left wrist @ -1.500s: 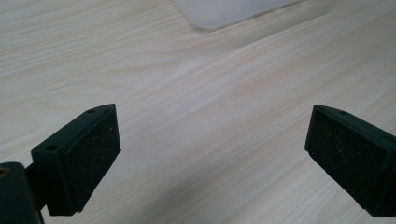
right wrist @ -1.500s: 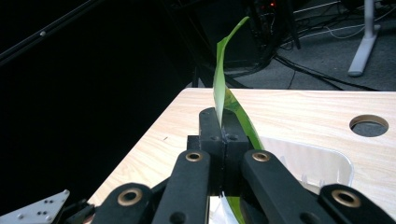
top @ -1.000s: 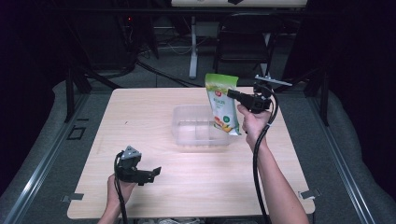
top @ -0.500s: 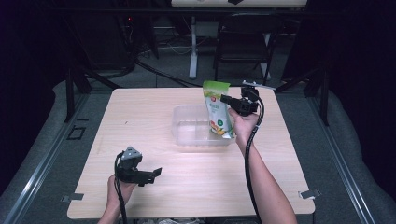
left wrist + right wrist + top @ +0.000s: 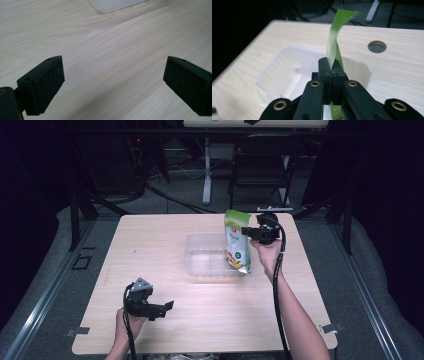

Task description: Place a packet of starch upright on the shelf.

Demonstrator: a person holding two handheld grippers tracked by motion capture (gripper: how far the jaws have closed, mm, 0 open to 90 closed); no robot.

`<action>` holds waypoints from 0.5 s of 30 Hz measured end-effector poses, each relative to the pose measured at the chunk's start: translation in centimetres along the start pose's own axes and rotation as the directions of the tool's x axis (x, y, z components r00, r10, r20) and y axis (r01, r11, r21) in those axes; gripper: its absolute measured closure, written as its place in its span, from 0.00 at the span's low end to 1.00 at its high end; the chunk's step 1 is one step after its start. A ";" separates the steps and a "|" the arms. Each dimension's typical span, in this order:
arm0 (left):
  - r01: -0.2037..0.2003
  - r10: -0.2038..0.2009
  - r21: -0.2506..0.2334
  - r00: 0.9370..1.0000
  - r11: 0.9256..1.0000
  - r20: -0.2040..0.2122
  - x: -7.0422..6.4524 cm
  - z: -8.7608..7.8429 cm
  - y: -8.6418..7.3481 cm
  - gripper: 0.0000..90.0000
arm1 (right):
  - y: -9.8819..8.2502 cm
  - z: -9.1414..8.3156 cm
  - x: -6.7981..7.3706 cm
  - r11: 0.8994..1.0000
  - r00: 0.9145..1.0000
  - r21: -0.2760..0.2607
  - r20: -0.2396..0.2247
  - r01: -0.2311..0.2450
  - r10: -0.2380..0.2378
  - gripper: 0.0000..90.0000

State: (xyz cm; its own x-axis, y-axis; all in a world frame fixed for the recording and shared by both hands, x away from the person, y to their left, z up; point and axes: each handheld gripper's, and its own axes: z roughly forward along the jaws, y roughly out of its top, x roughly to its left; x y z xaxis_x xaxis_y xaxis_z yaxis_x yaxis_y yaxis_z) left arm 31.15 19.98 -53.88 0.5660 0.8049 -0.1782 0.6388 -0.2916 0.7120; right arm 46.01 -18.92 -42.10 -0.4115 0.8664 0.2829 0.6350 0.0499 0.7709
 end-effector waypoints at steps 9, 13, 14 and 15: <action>-0.002 0.002 0.001 1.000 1.000 0.003 0.2 -0.1 0.0 0.04 | 1.9 0.9 -0.2 0.977 0.994 0.185 -0.008 0.110 -0.110 0.71; -0.008 0.008 -0.003 1.000 1.000 -0.001 0.2 -0.2 0.1 0.04 | 2.7 2.7 -0.9 0.961 0.993 0.250 -0.052 0.119 -0.109 0.50; -0.004 0.004 -0.008 1.000 1.000 0.000 0.2 -0.2 0.0 0.04 | 3.0 3.2 -1.1 0.957 0.992 0.264 -0.074 0.120 -0.104 0.48; -0.006 0.006 -0.009 1.000 1.000 0.001 0.2 -0.2 0.0 0.04 | 3.1 3.6 -1.1 0.953 0.993 0.281 -0.075 0.113 -0.096 0.47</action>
State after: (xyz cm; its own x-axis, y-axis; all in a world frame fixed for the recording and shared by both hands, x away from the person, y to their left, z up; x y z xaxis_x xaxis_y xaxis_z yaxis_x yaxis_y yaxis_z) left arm 31.15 20.24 -53.75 0.5704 0.8025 -0.1749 0.6307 -0.2915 0.7192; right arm 50.79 -17.93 -42.07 -0.5183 0.8179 0.2497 0.7421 0.2852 0.6066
